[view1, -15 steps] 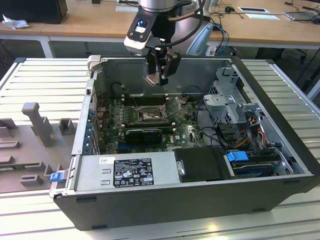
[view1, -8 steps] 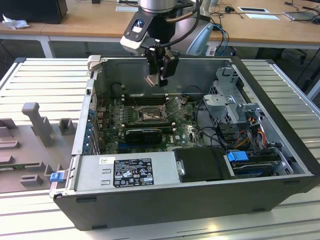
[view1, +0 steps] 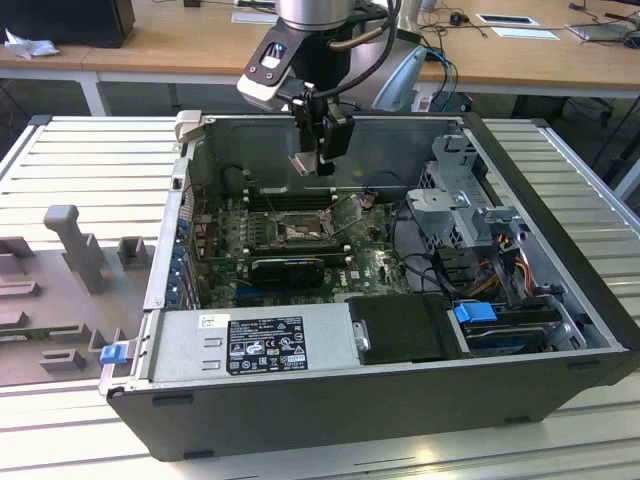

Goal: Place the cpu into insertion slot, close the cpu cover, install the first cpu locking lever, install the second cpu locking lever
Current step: 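Place the cpu into insertion slot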

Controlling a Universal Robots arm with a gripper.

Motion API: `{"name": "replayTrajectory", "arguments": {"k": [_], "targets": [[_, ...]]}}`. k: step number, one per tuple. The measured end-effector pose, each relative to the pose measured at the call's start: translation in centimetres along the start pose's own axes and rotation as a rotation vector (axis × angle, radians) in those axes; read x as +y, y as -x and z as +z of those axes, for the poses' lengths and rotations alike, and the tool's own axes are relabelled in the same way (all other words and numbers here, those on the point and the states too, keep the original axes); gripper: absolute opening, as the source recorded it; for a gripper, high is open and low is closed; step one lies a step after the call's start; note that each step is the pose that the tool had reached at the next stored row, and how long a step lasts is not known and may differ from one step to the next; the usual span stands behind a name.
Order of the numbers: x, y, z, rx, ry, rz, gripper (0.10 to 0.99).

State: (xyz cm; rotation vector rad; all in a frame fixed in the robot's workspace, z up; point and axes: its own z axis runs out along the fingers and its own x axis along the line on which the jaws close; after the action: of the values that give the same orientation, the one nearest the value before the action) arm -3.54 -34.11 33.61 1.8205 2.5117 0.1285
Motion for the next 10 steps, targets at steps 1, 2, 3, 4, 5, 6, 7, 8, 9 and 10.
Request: {"name": "replayTrajectory", "arguments": {"k": [1, 2, 3, 4, 5, 6, 7, 8, 9, 10], "targets": [[0.0, 0.0, 0.04, 0.0, 0.0, 0.0, 0.541], [-0.01, 0.0, 0.08, 0.0, 0.0, 0.0, 0.541], [-0.01, 0.01, 0.11, -0.0001, 0.0, 0.001, 0.541], [-0.01, 0.0, 0.14, 0.0, 0.0, 0.001, 0.541], [-0.01, 0.0, 0.16, 0.0, 0.0, 0.001, 0.541], [-0.02, 0.0, 0.22, 0.0, 0.0, 0.001, 0.541], [-0.02, 0.01, 0.25, 0.0, 0.0, 0.001, 0.541], [-0.03, 0.01, 0.29, -0.0001, 0.0, 0.002, 0.541], [-0.03, 0.01, 0.32, -0.0001, 0.0, 0.002, 0.541], [-0.03, 0.01, 0.35, -0.0002, 0.0, 0.002, 0.541]]}}
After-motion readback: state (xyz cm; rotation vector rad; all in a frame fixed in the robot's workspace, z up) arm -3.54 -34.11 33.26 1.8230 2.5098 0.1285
